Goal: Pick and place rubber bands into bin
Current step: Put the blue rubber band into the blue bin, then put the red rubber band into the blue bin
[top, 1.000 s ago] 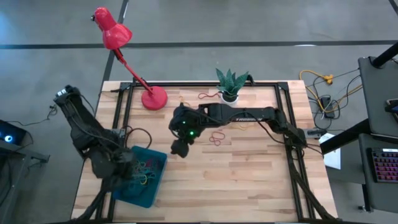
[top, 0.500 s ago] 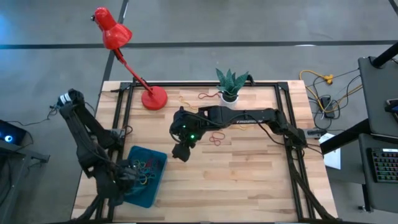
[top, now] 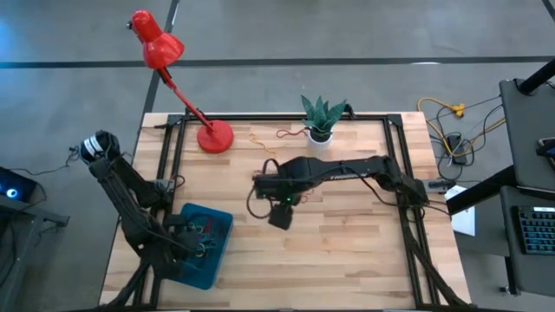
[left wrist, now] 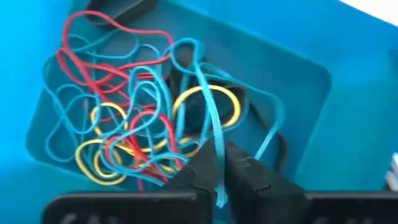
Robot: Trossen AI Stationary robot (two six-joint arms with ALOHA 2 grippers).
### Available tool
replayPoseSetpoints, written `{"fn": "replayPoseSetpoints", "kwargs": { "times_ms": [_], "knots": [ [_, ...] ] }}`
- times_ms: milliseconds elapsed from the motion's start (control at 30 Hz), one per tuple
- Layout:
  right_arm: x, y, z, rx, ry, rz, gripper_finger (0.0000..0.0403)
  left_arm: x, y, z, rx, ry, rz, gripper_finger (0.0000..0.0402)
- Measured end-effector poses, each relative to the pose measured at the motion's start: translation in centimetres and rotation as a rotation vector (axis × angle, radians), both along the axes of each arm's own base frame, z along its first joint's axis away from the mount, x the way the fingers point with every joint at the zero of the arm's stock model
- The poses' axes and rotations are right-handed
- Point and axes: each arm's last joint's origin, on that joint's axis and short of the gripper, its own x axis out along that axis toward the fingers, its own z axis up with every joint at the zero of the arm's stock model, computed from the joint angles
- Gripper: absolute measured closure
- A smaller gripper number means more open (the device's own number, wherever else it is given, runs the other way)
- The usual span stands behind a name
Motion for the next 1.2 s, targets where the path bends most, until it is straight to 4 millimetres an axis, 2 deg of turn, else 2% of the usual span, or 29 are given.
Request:
{"fn": "replayPoseSetpoints", "kwargs": {
  "times_ms": [100,267,400,533,633,700,800,1000,1100,1200],
  "knots": [
    [-0.8,0.2,-0.6,-0.113,0.084,0.035,0.0206,0.0,0.2,-0.5,0.025,0.009,0.007,0.0355],
    [-1.2,0.4,-2.5,-0.142,0.168,0.128,0.0206,-0.2,0.6,-0.7,0.059,0.043,0.071,0.0270],
    [-1.6,0.0,-5.1,-0.150,0.270,0.201,0.0206,-0.1,0.7,-0.6,0.045,0.041,0.088,0.0206],
    [-2.2,-1.0,-8.6,-0.148,0.375,0.240,0.0206,0.1,0.3,0.6,-0.010,0.003,0.089,0.0170],
    [-2.9,-1.9,-10.7,-0.139,0.399,0.231,0.0206,0.1,0.5,1.4,-0.034,-0.050,0.102,0.0163],
    [-3.4,-2.4,-11.4,-0.133,0.391,0.213,0.0206,0.0,0.8,2.0,-0.059,-0.079,0.130,0.0162],
    [-4.2,-3.4,-11.5,-0.114,0.335,0.171,0.0206,-0.3,1.5,2.6,-0.092,-0.126,0.175,0.0162],
    [-5.7,-5.7,-10.5,-0.025,0.090,0.063,0.0207,-1.2,3.4,4.1,-0.187,-0.223,0.242,0.0162],
    [-6.5,-6.4,-10.6,-0.043,0.018,0.042,0.0207,-1.7,4.5,5.1,-0.238,-0.287,0.285,0.0162],
    [-7.1,-6.5,-11.6,-0.128,-0.013,0.079,0.0207,-2.0,5.5,6.0,-0.286,-0.351,0.322,0.0162]
  ]
}}
